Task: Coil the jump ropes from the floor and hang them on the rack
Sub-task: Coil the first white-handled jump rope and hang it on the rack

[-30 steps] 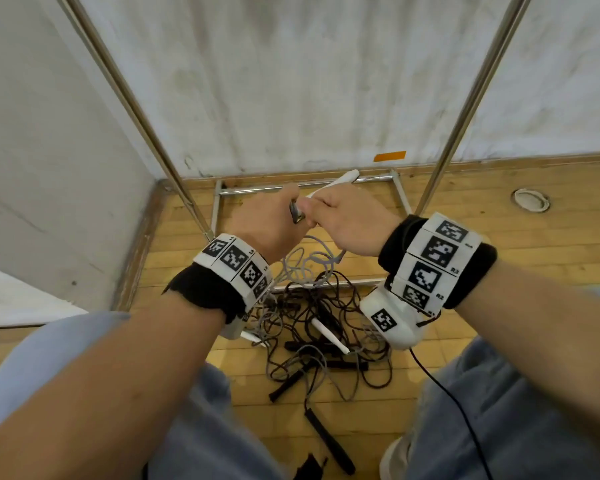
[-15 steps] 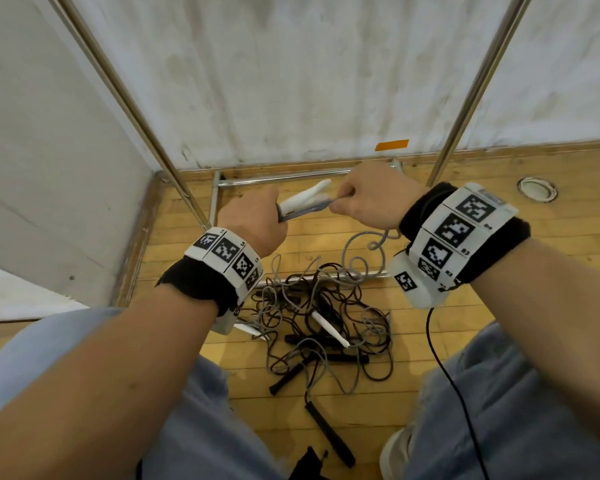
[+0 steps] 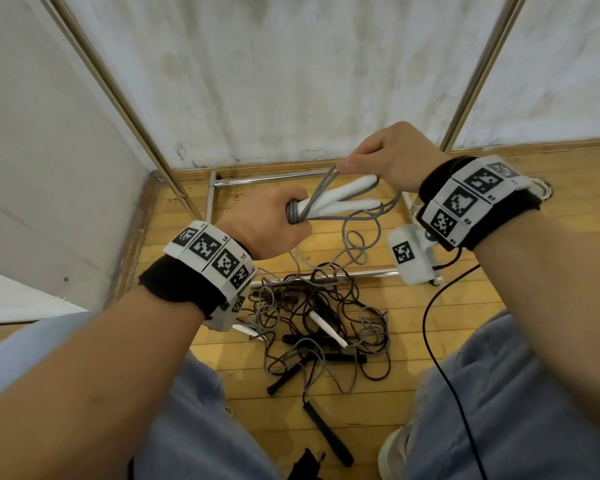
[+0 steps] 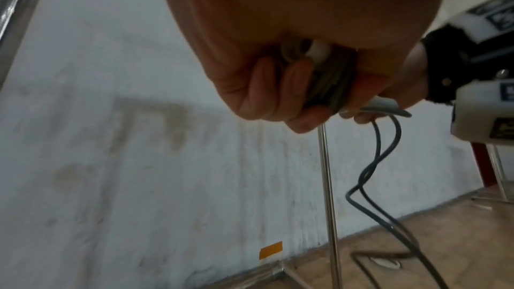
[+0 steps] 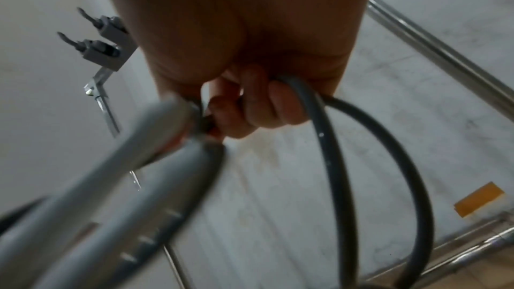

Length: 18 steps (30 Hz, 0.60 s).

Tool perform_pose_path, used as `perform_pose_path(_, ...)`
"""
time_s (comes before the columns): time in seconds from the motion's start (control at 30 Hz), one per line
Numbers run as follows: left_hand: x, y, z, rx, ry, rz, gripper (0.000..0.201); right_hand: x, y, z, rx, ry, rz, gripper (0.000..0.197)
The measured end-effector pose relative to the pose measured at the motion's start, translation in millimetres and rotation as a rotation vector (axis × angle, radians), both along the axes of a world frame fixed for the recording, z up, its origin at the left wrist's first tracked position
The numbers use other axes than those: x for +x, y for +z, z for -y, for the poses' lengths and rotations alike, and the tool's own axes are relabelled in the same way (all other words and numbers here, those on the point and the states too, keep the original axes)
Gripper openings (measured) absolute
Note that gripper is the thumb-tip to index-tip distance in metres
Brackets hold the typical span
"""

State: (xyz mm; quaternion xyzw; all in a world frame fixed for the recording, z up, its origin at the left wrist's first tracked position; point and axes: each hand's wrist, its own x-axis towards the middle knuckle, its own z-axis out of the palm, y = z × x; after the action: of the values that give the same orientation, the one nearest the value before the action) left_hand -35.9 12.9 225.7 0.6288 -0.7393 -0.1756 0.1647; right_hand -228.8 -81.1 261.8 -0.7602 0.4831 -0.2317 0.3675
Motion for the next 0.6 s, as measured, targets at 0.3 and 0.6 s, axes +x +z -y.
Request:
perform_pose_path(0.3,-8,24,-14,-0.133,0.071,-0.286,0.033,9,-15,-12,0.373,0.201,0.227,0.033)
perform_pose_path(0.6,-5,24,-9,-0.192,0.296,-0.556,0.025,51,-38,-55,0.648,0.188,0.349,0.049)
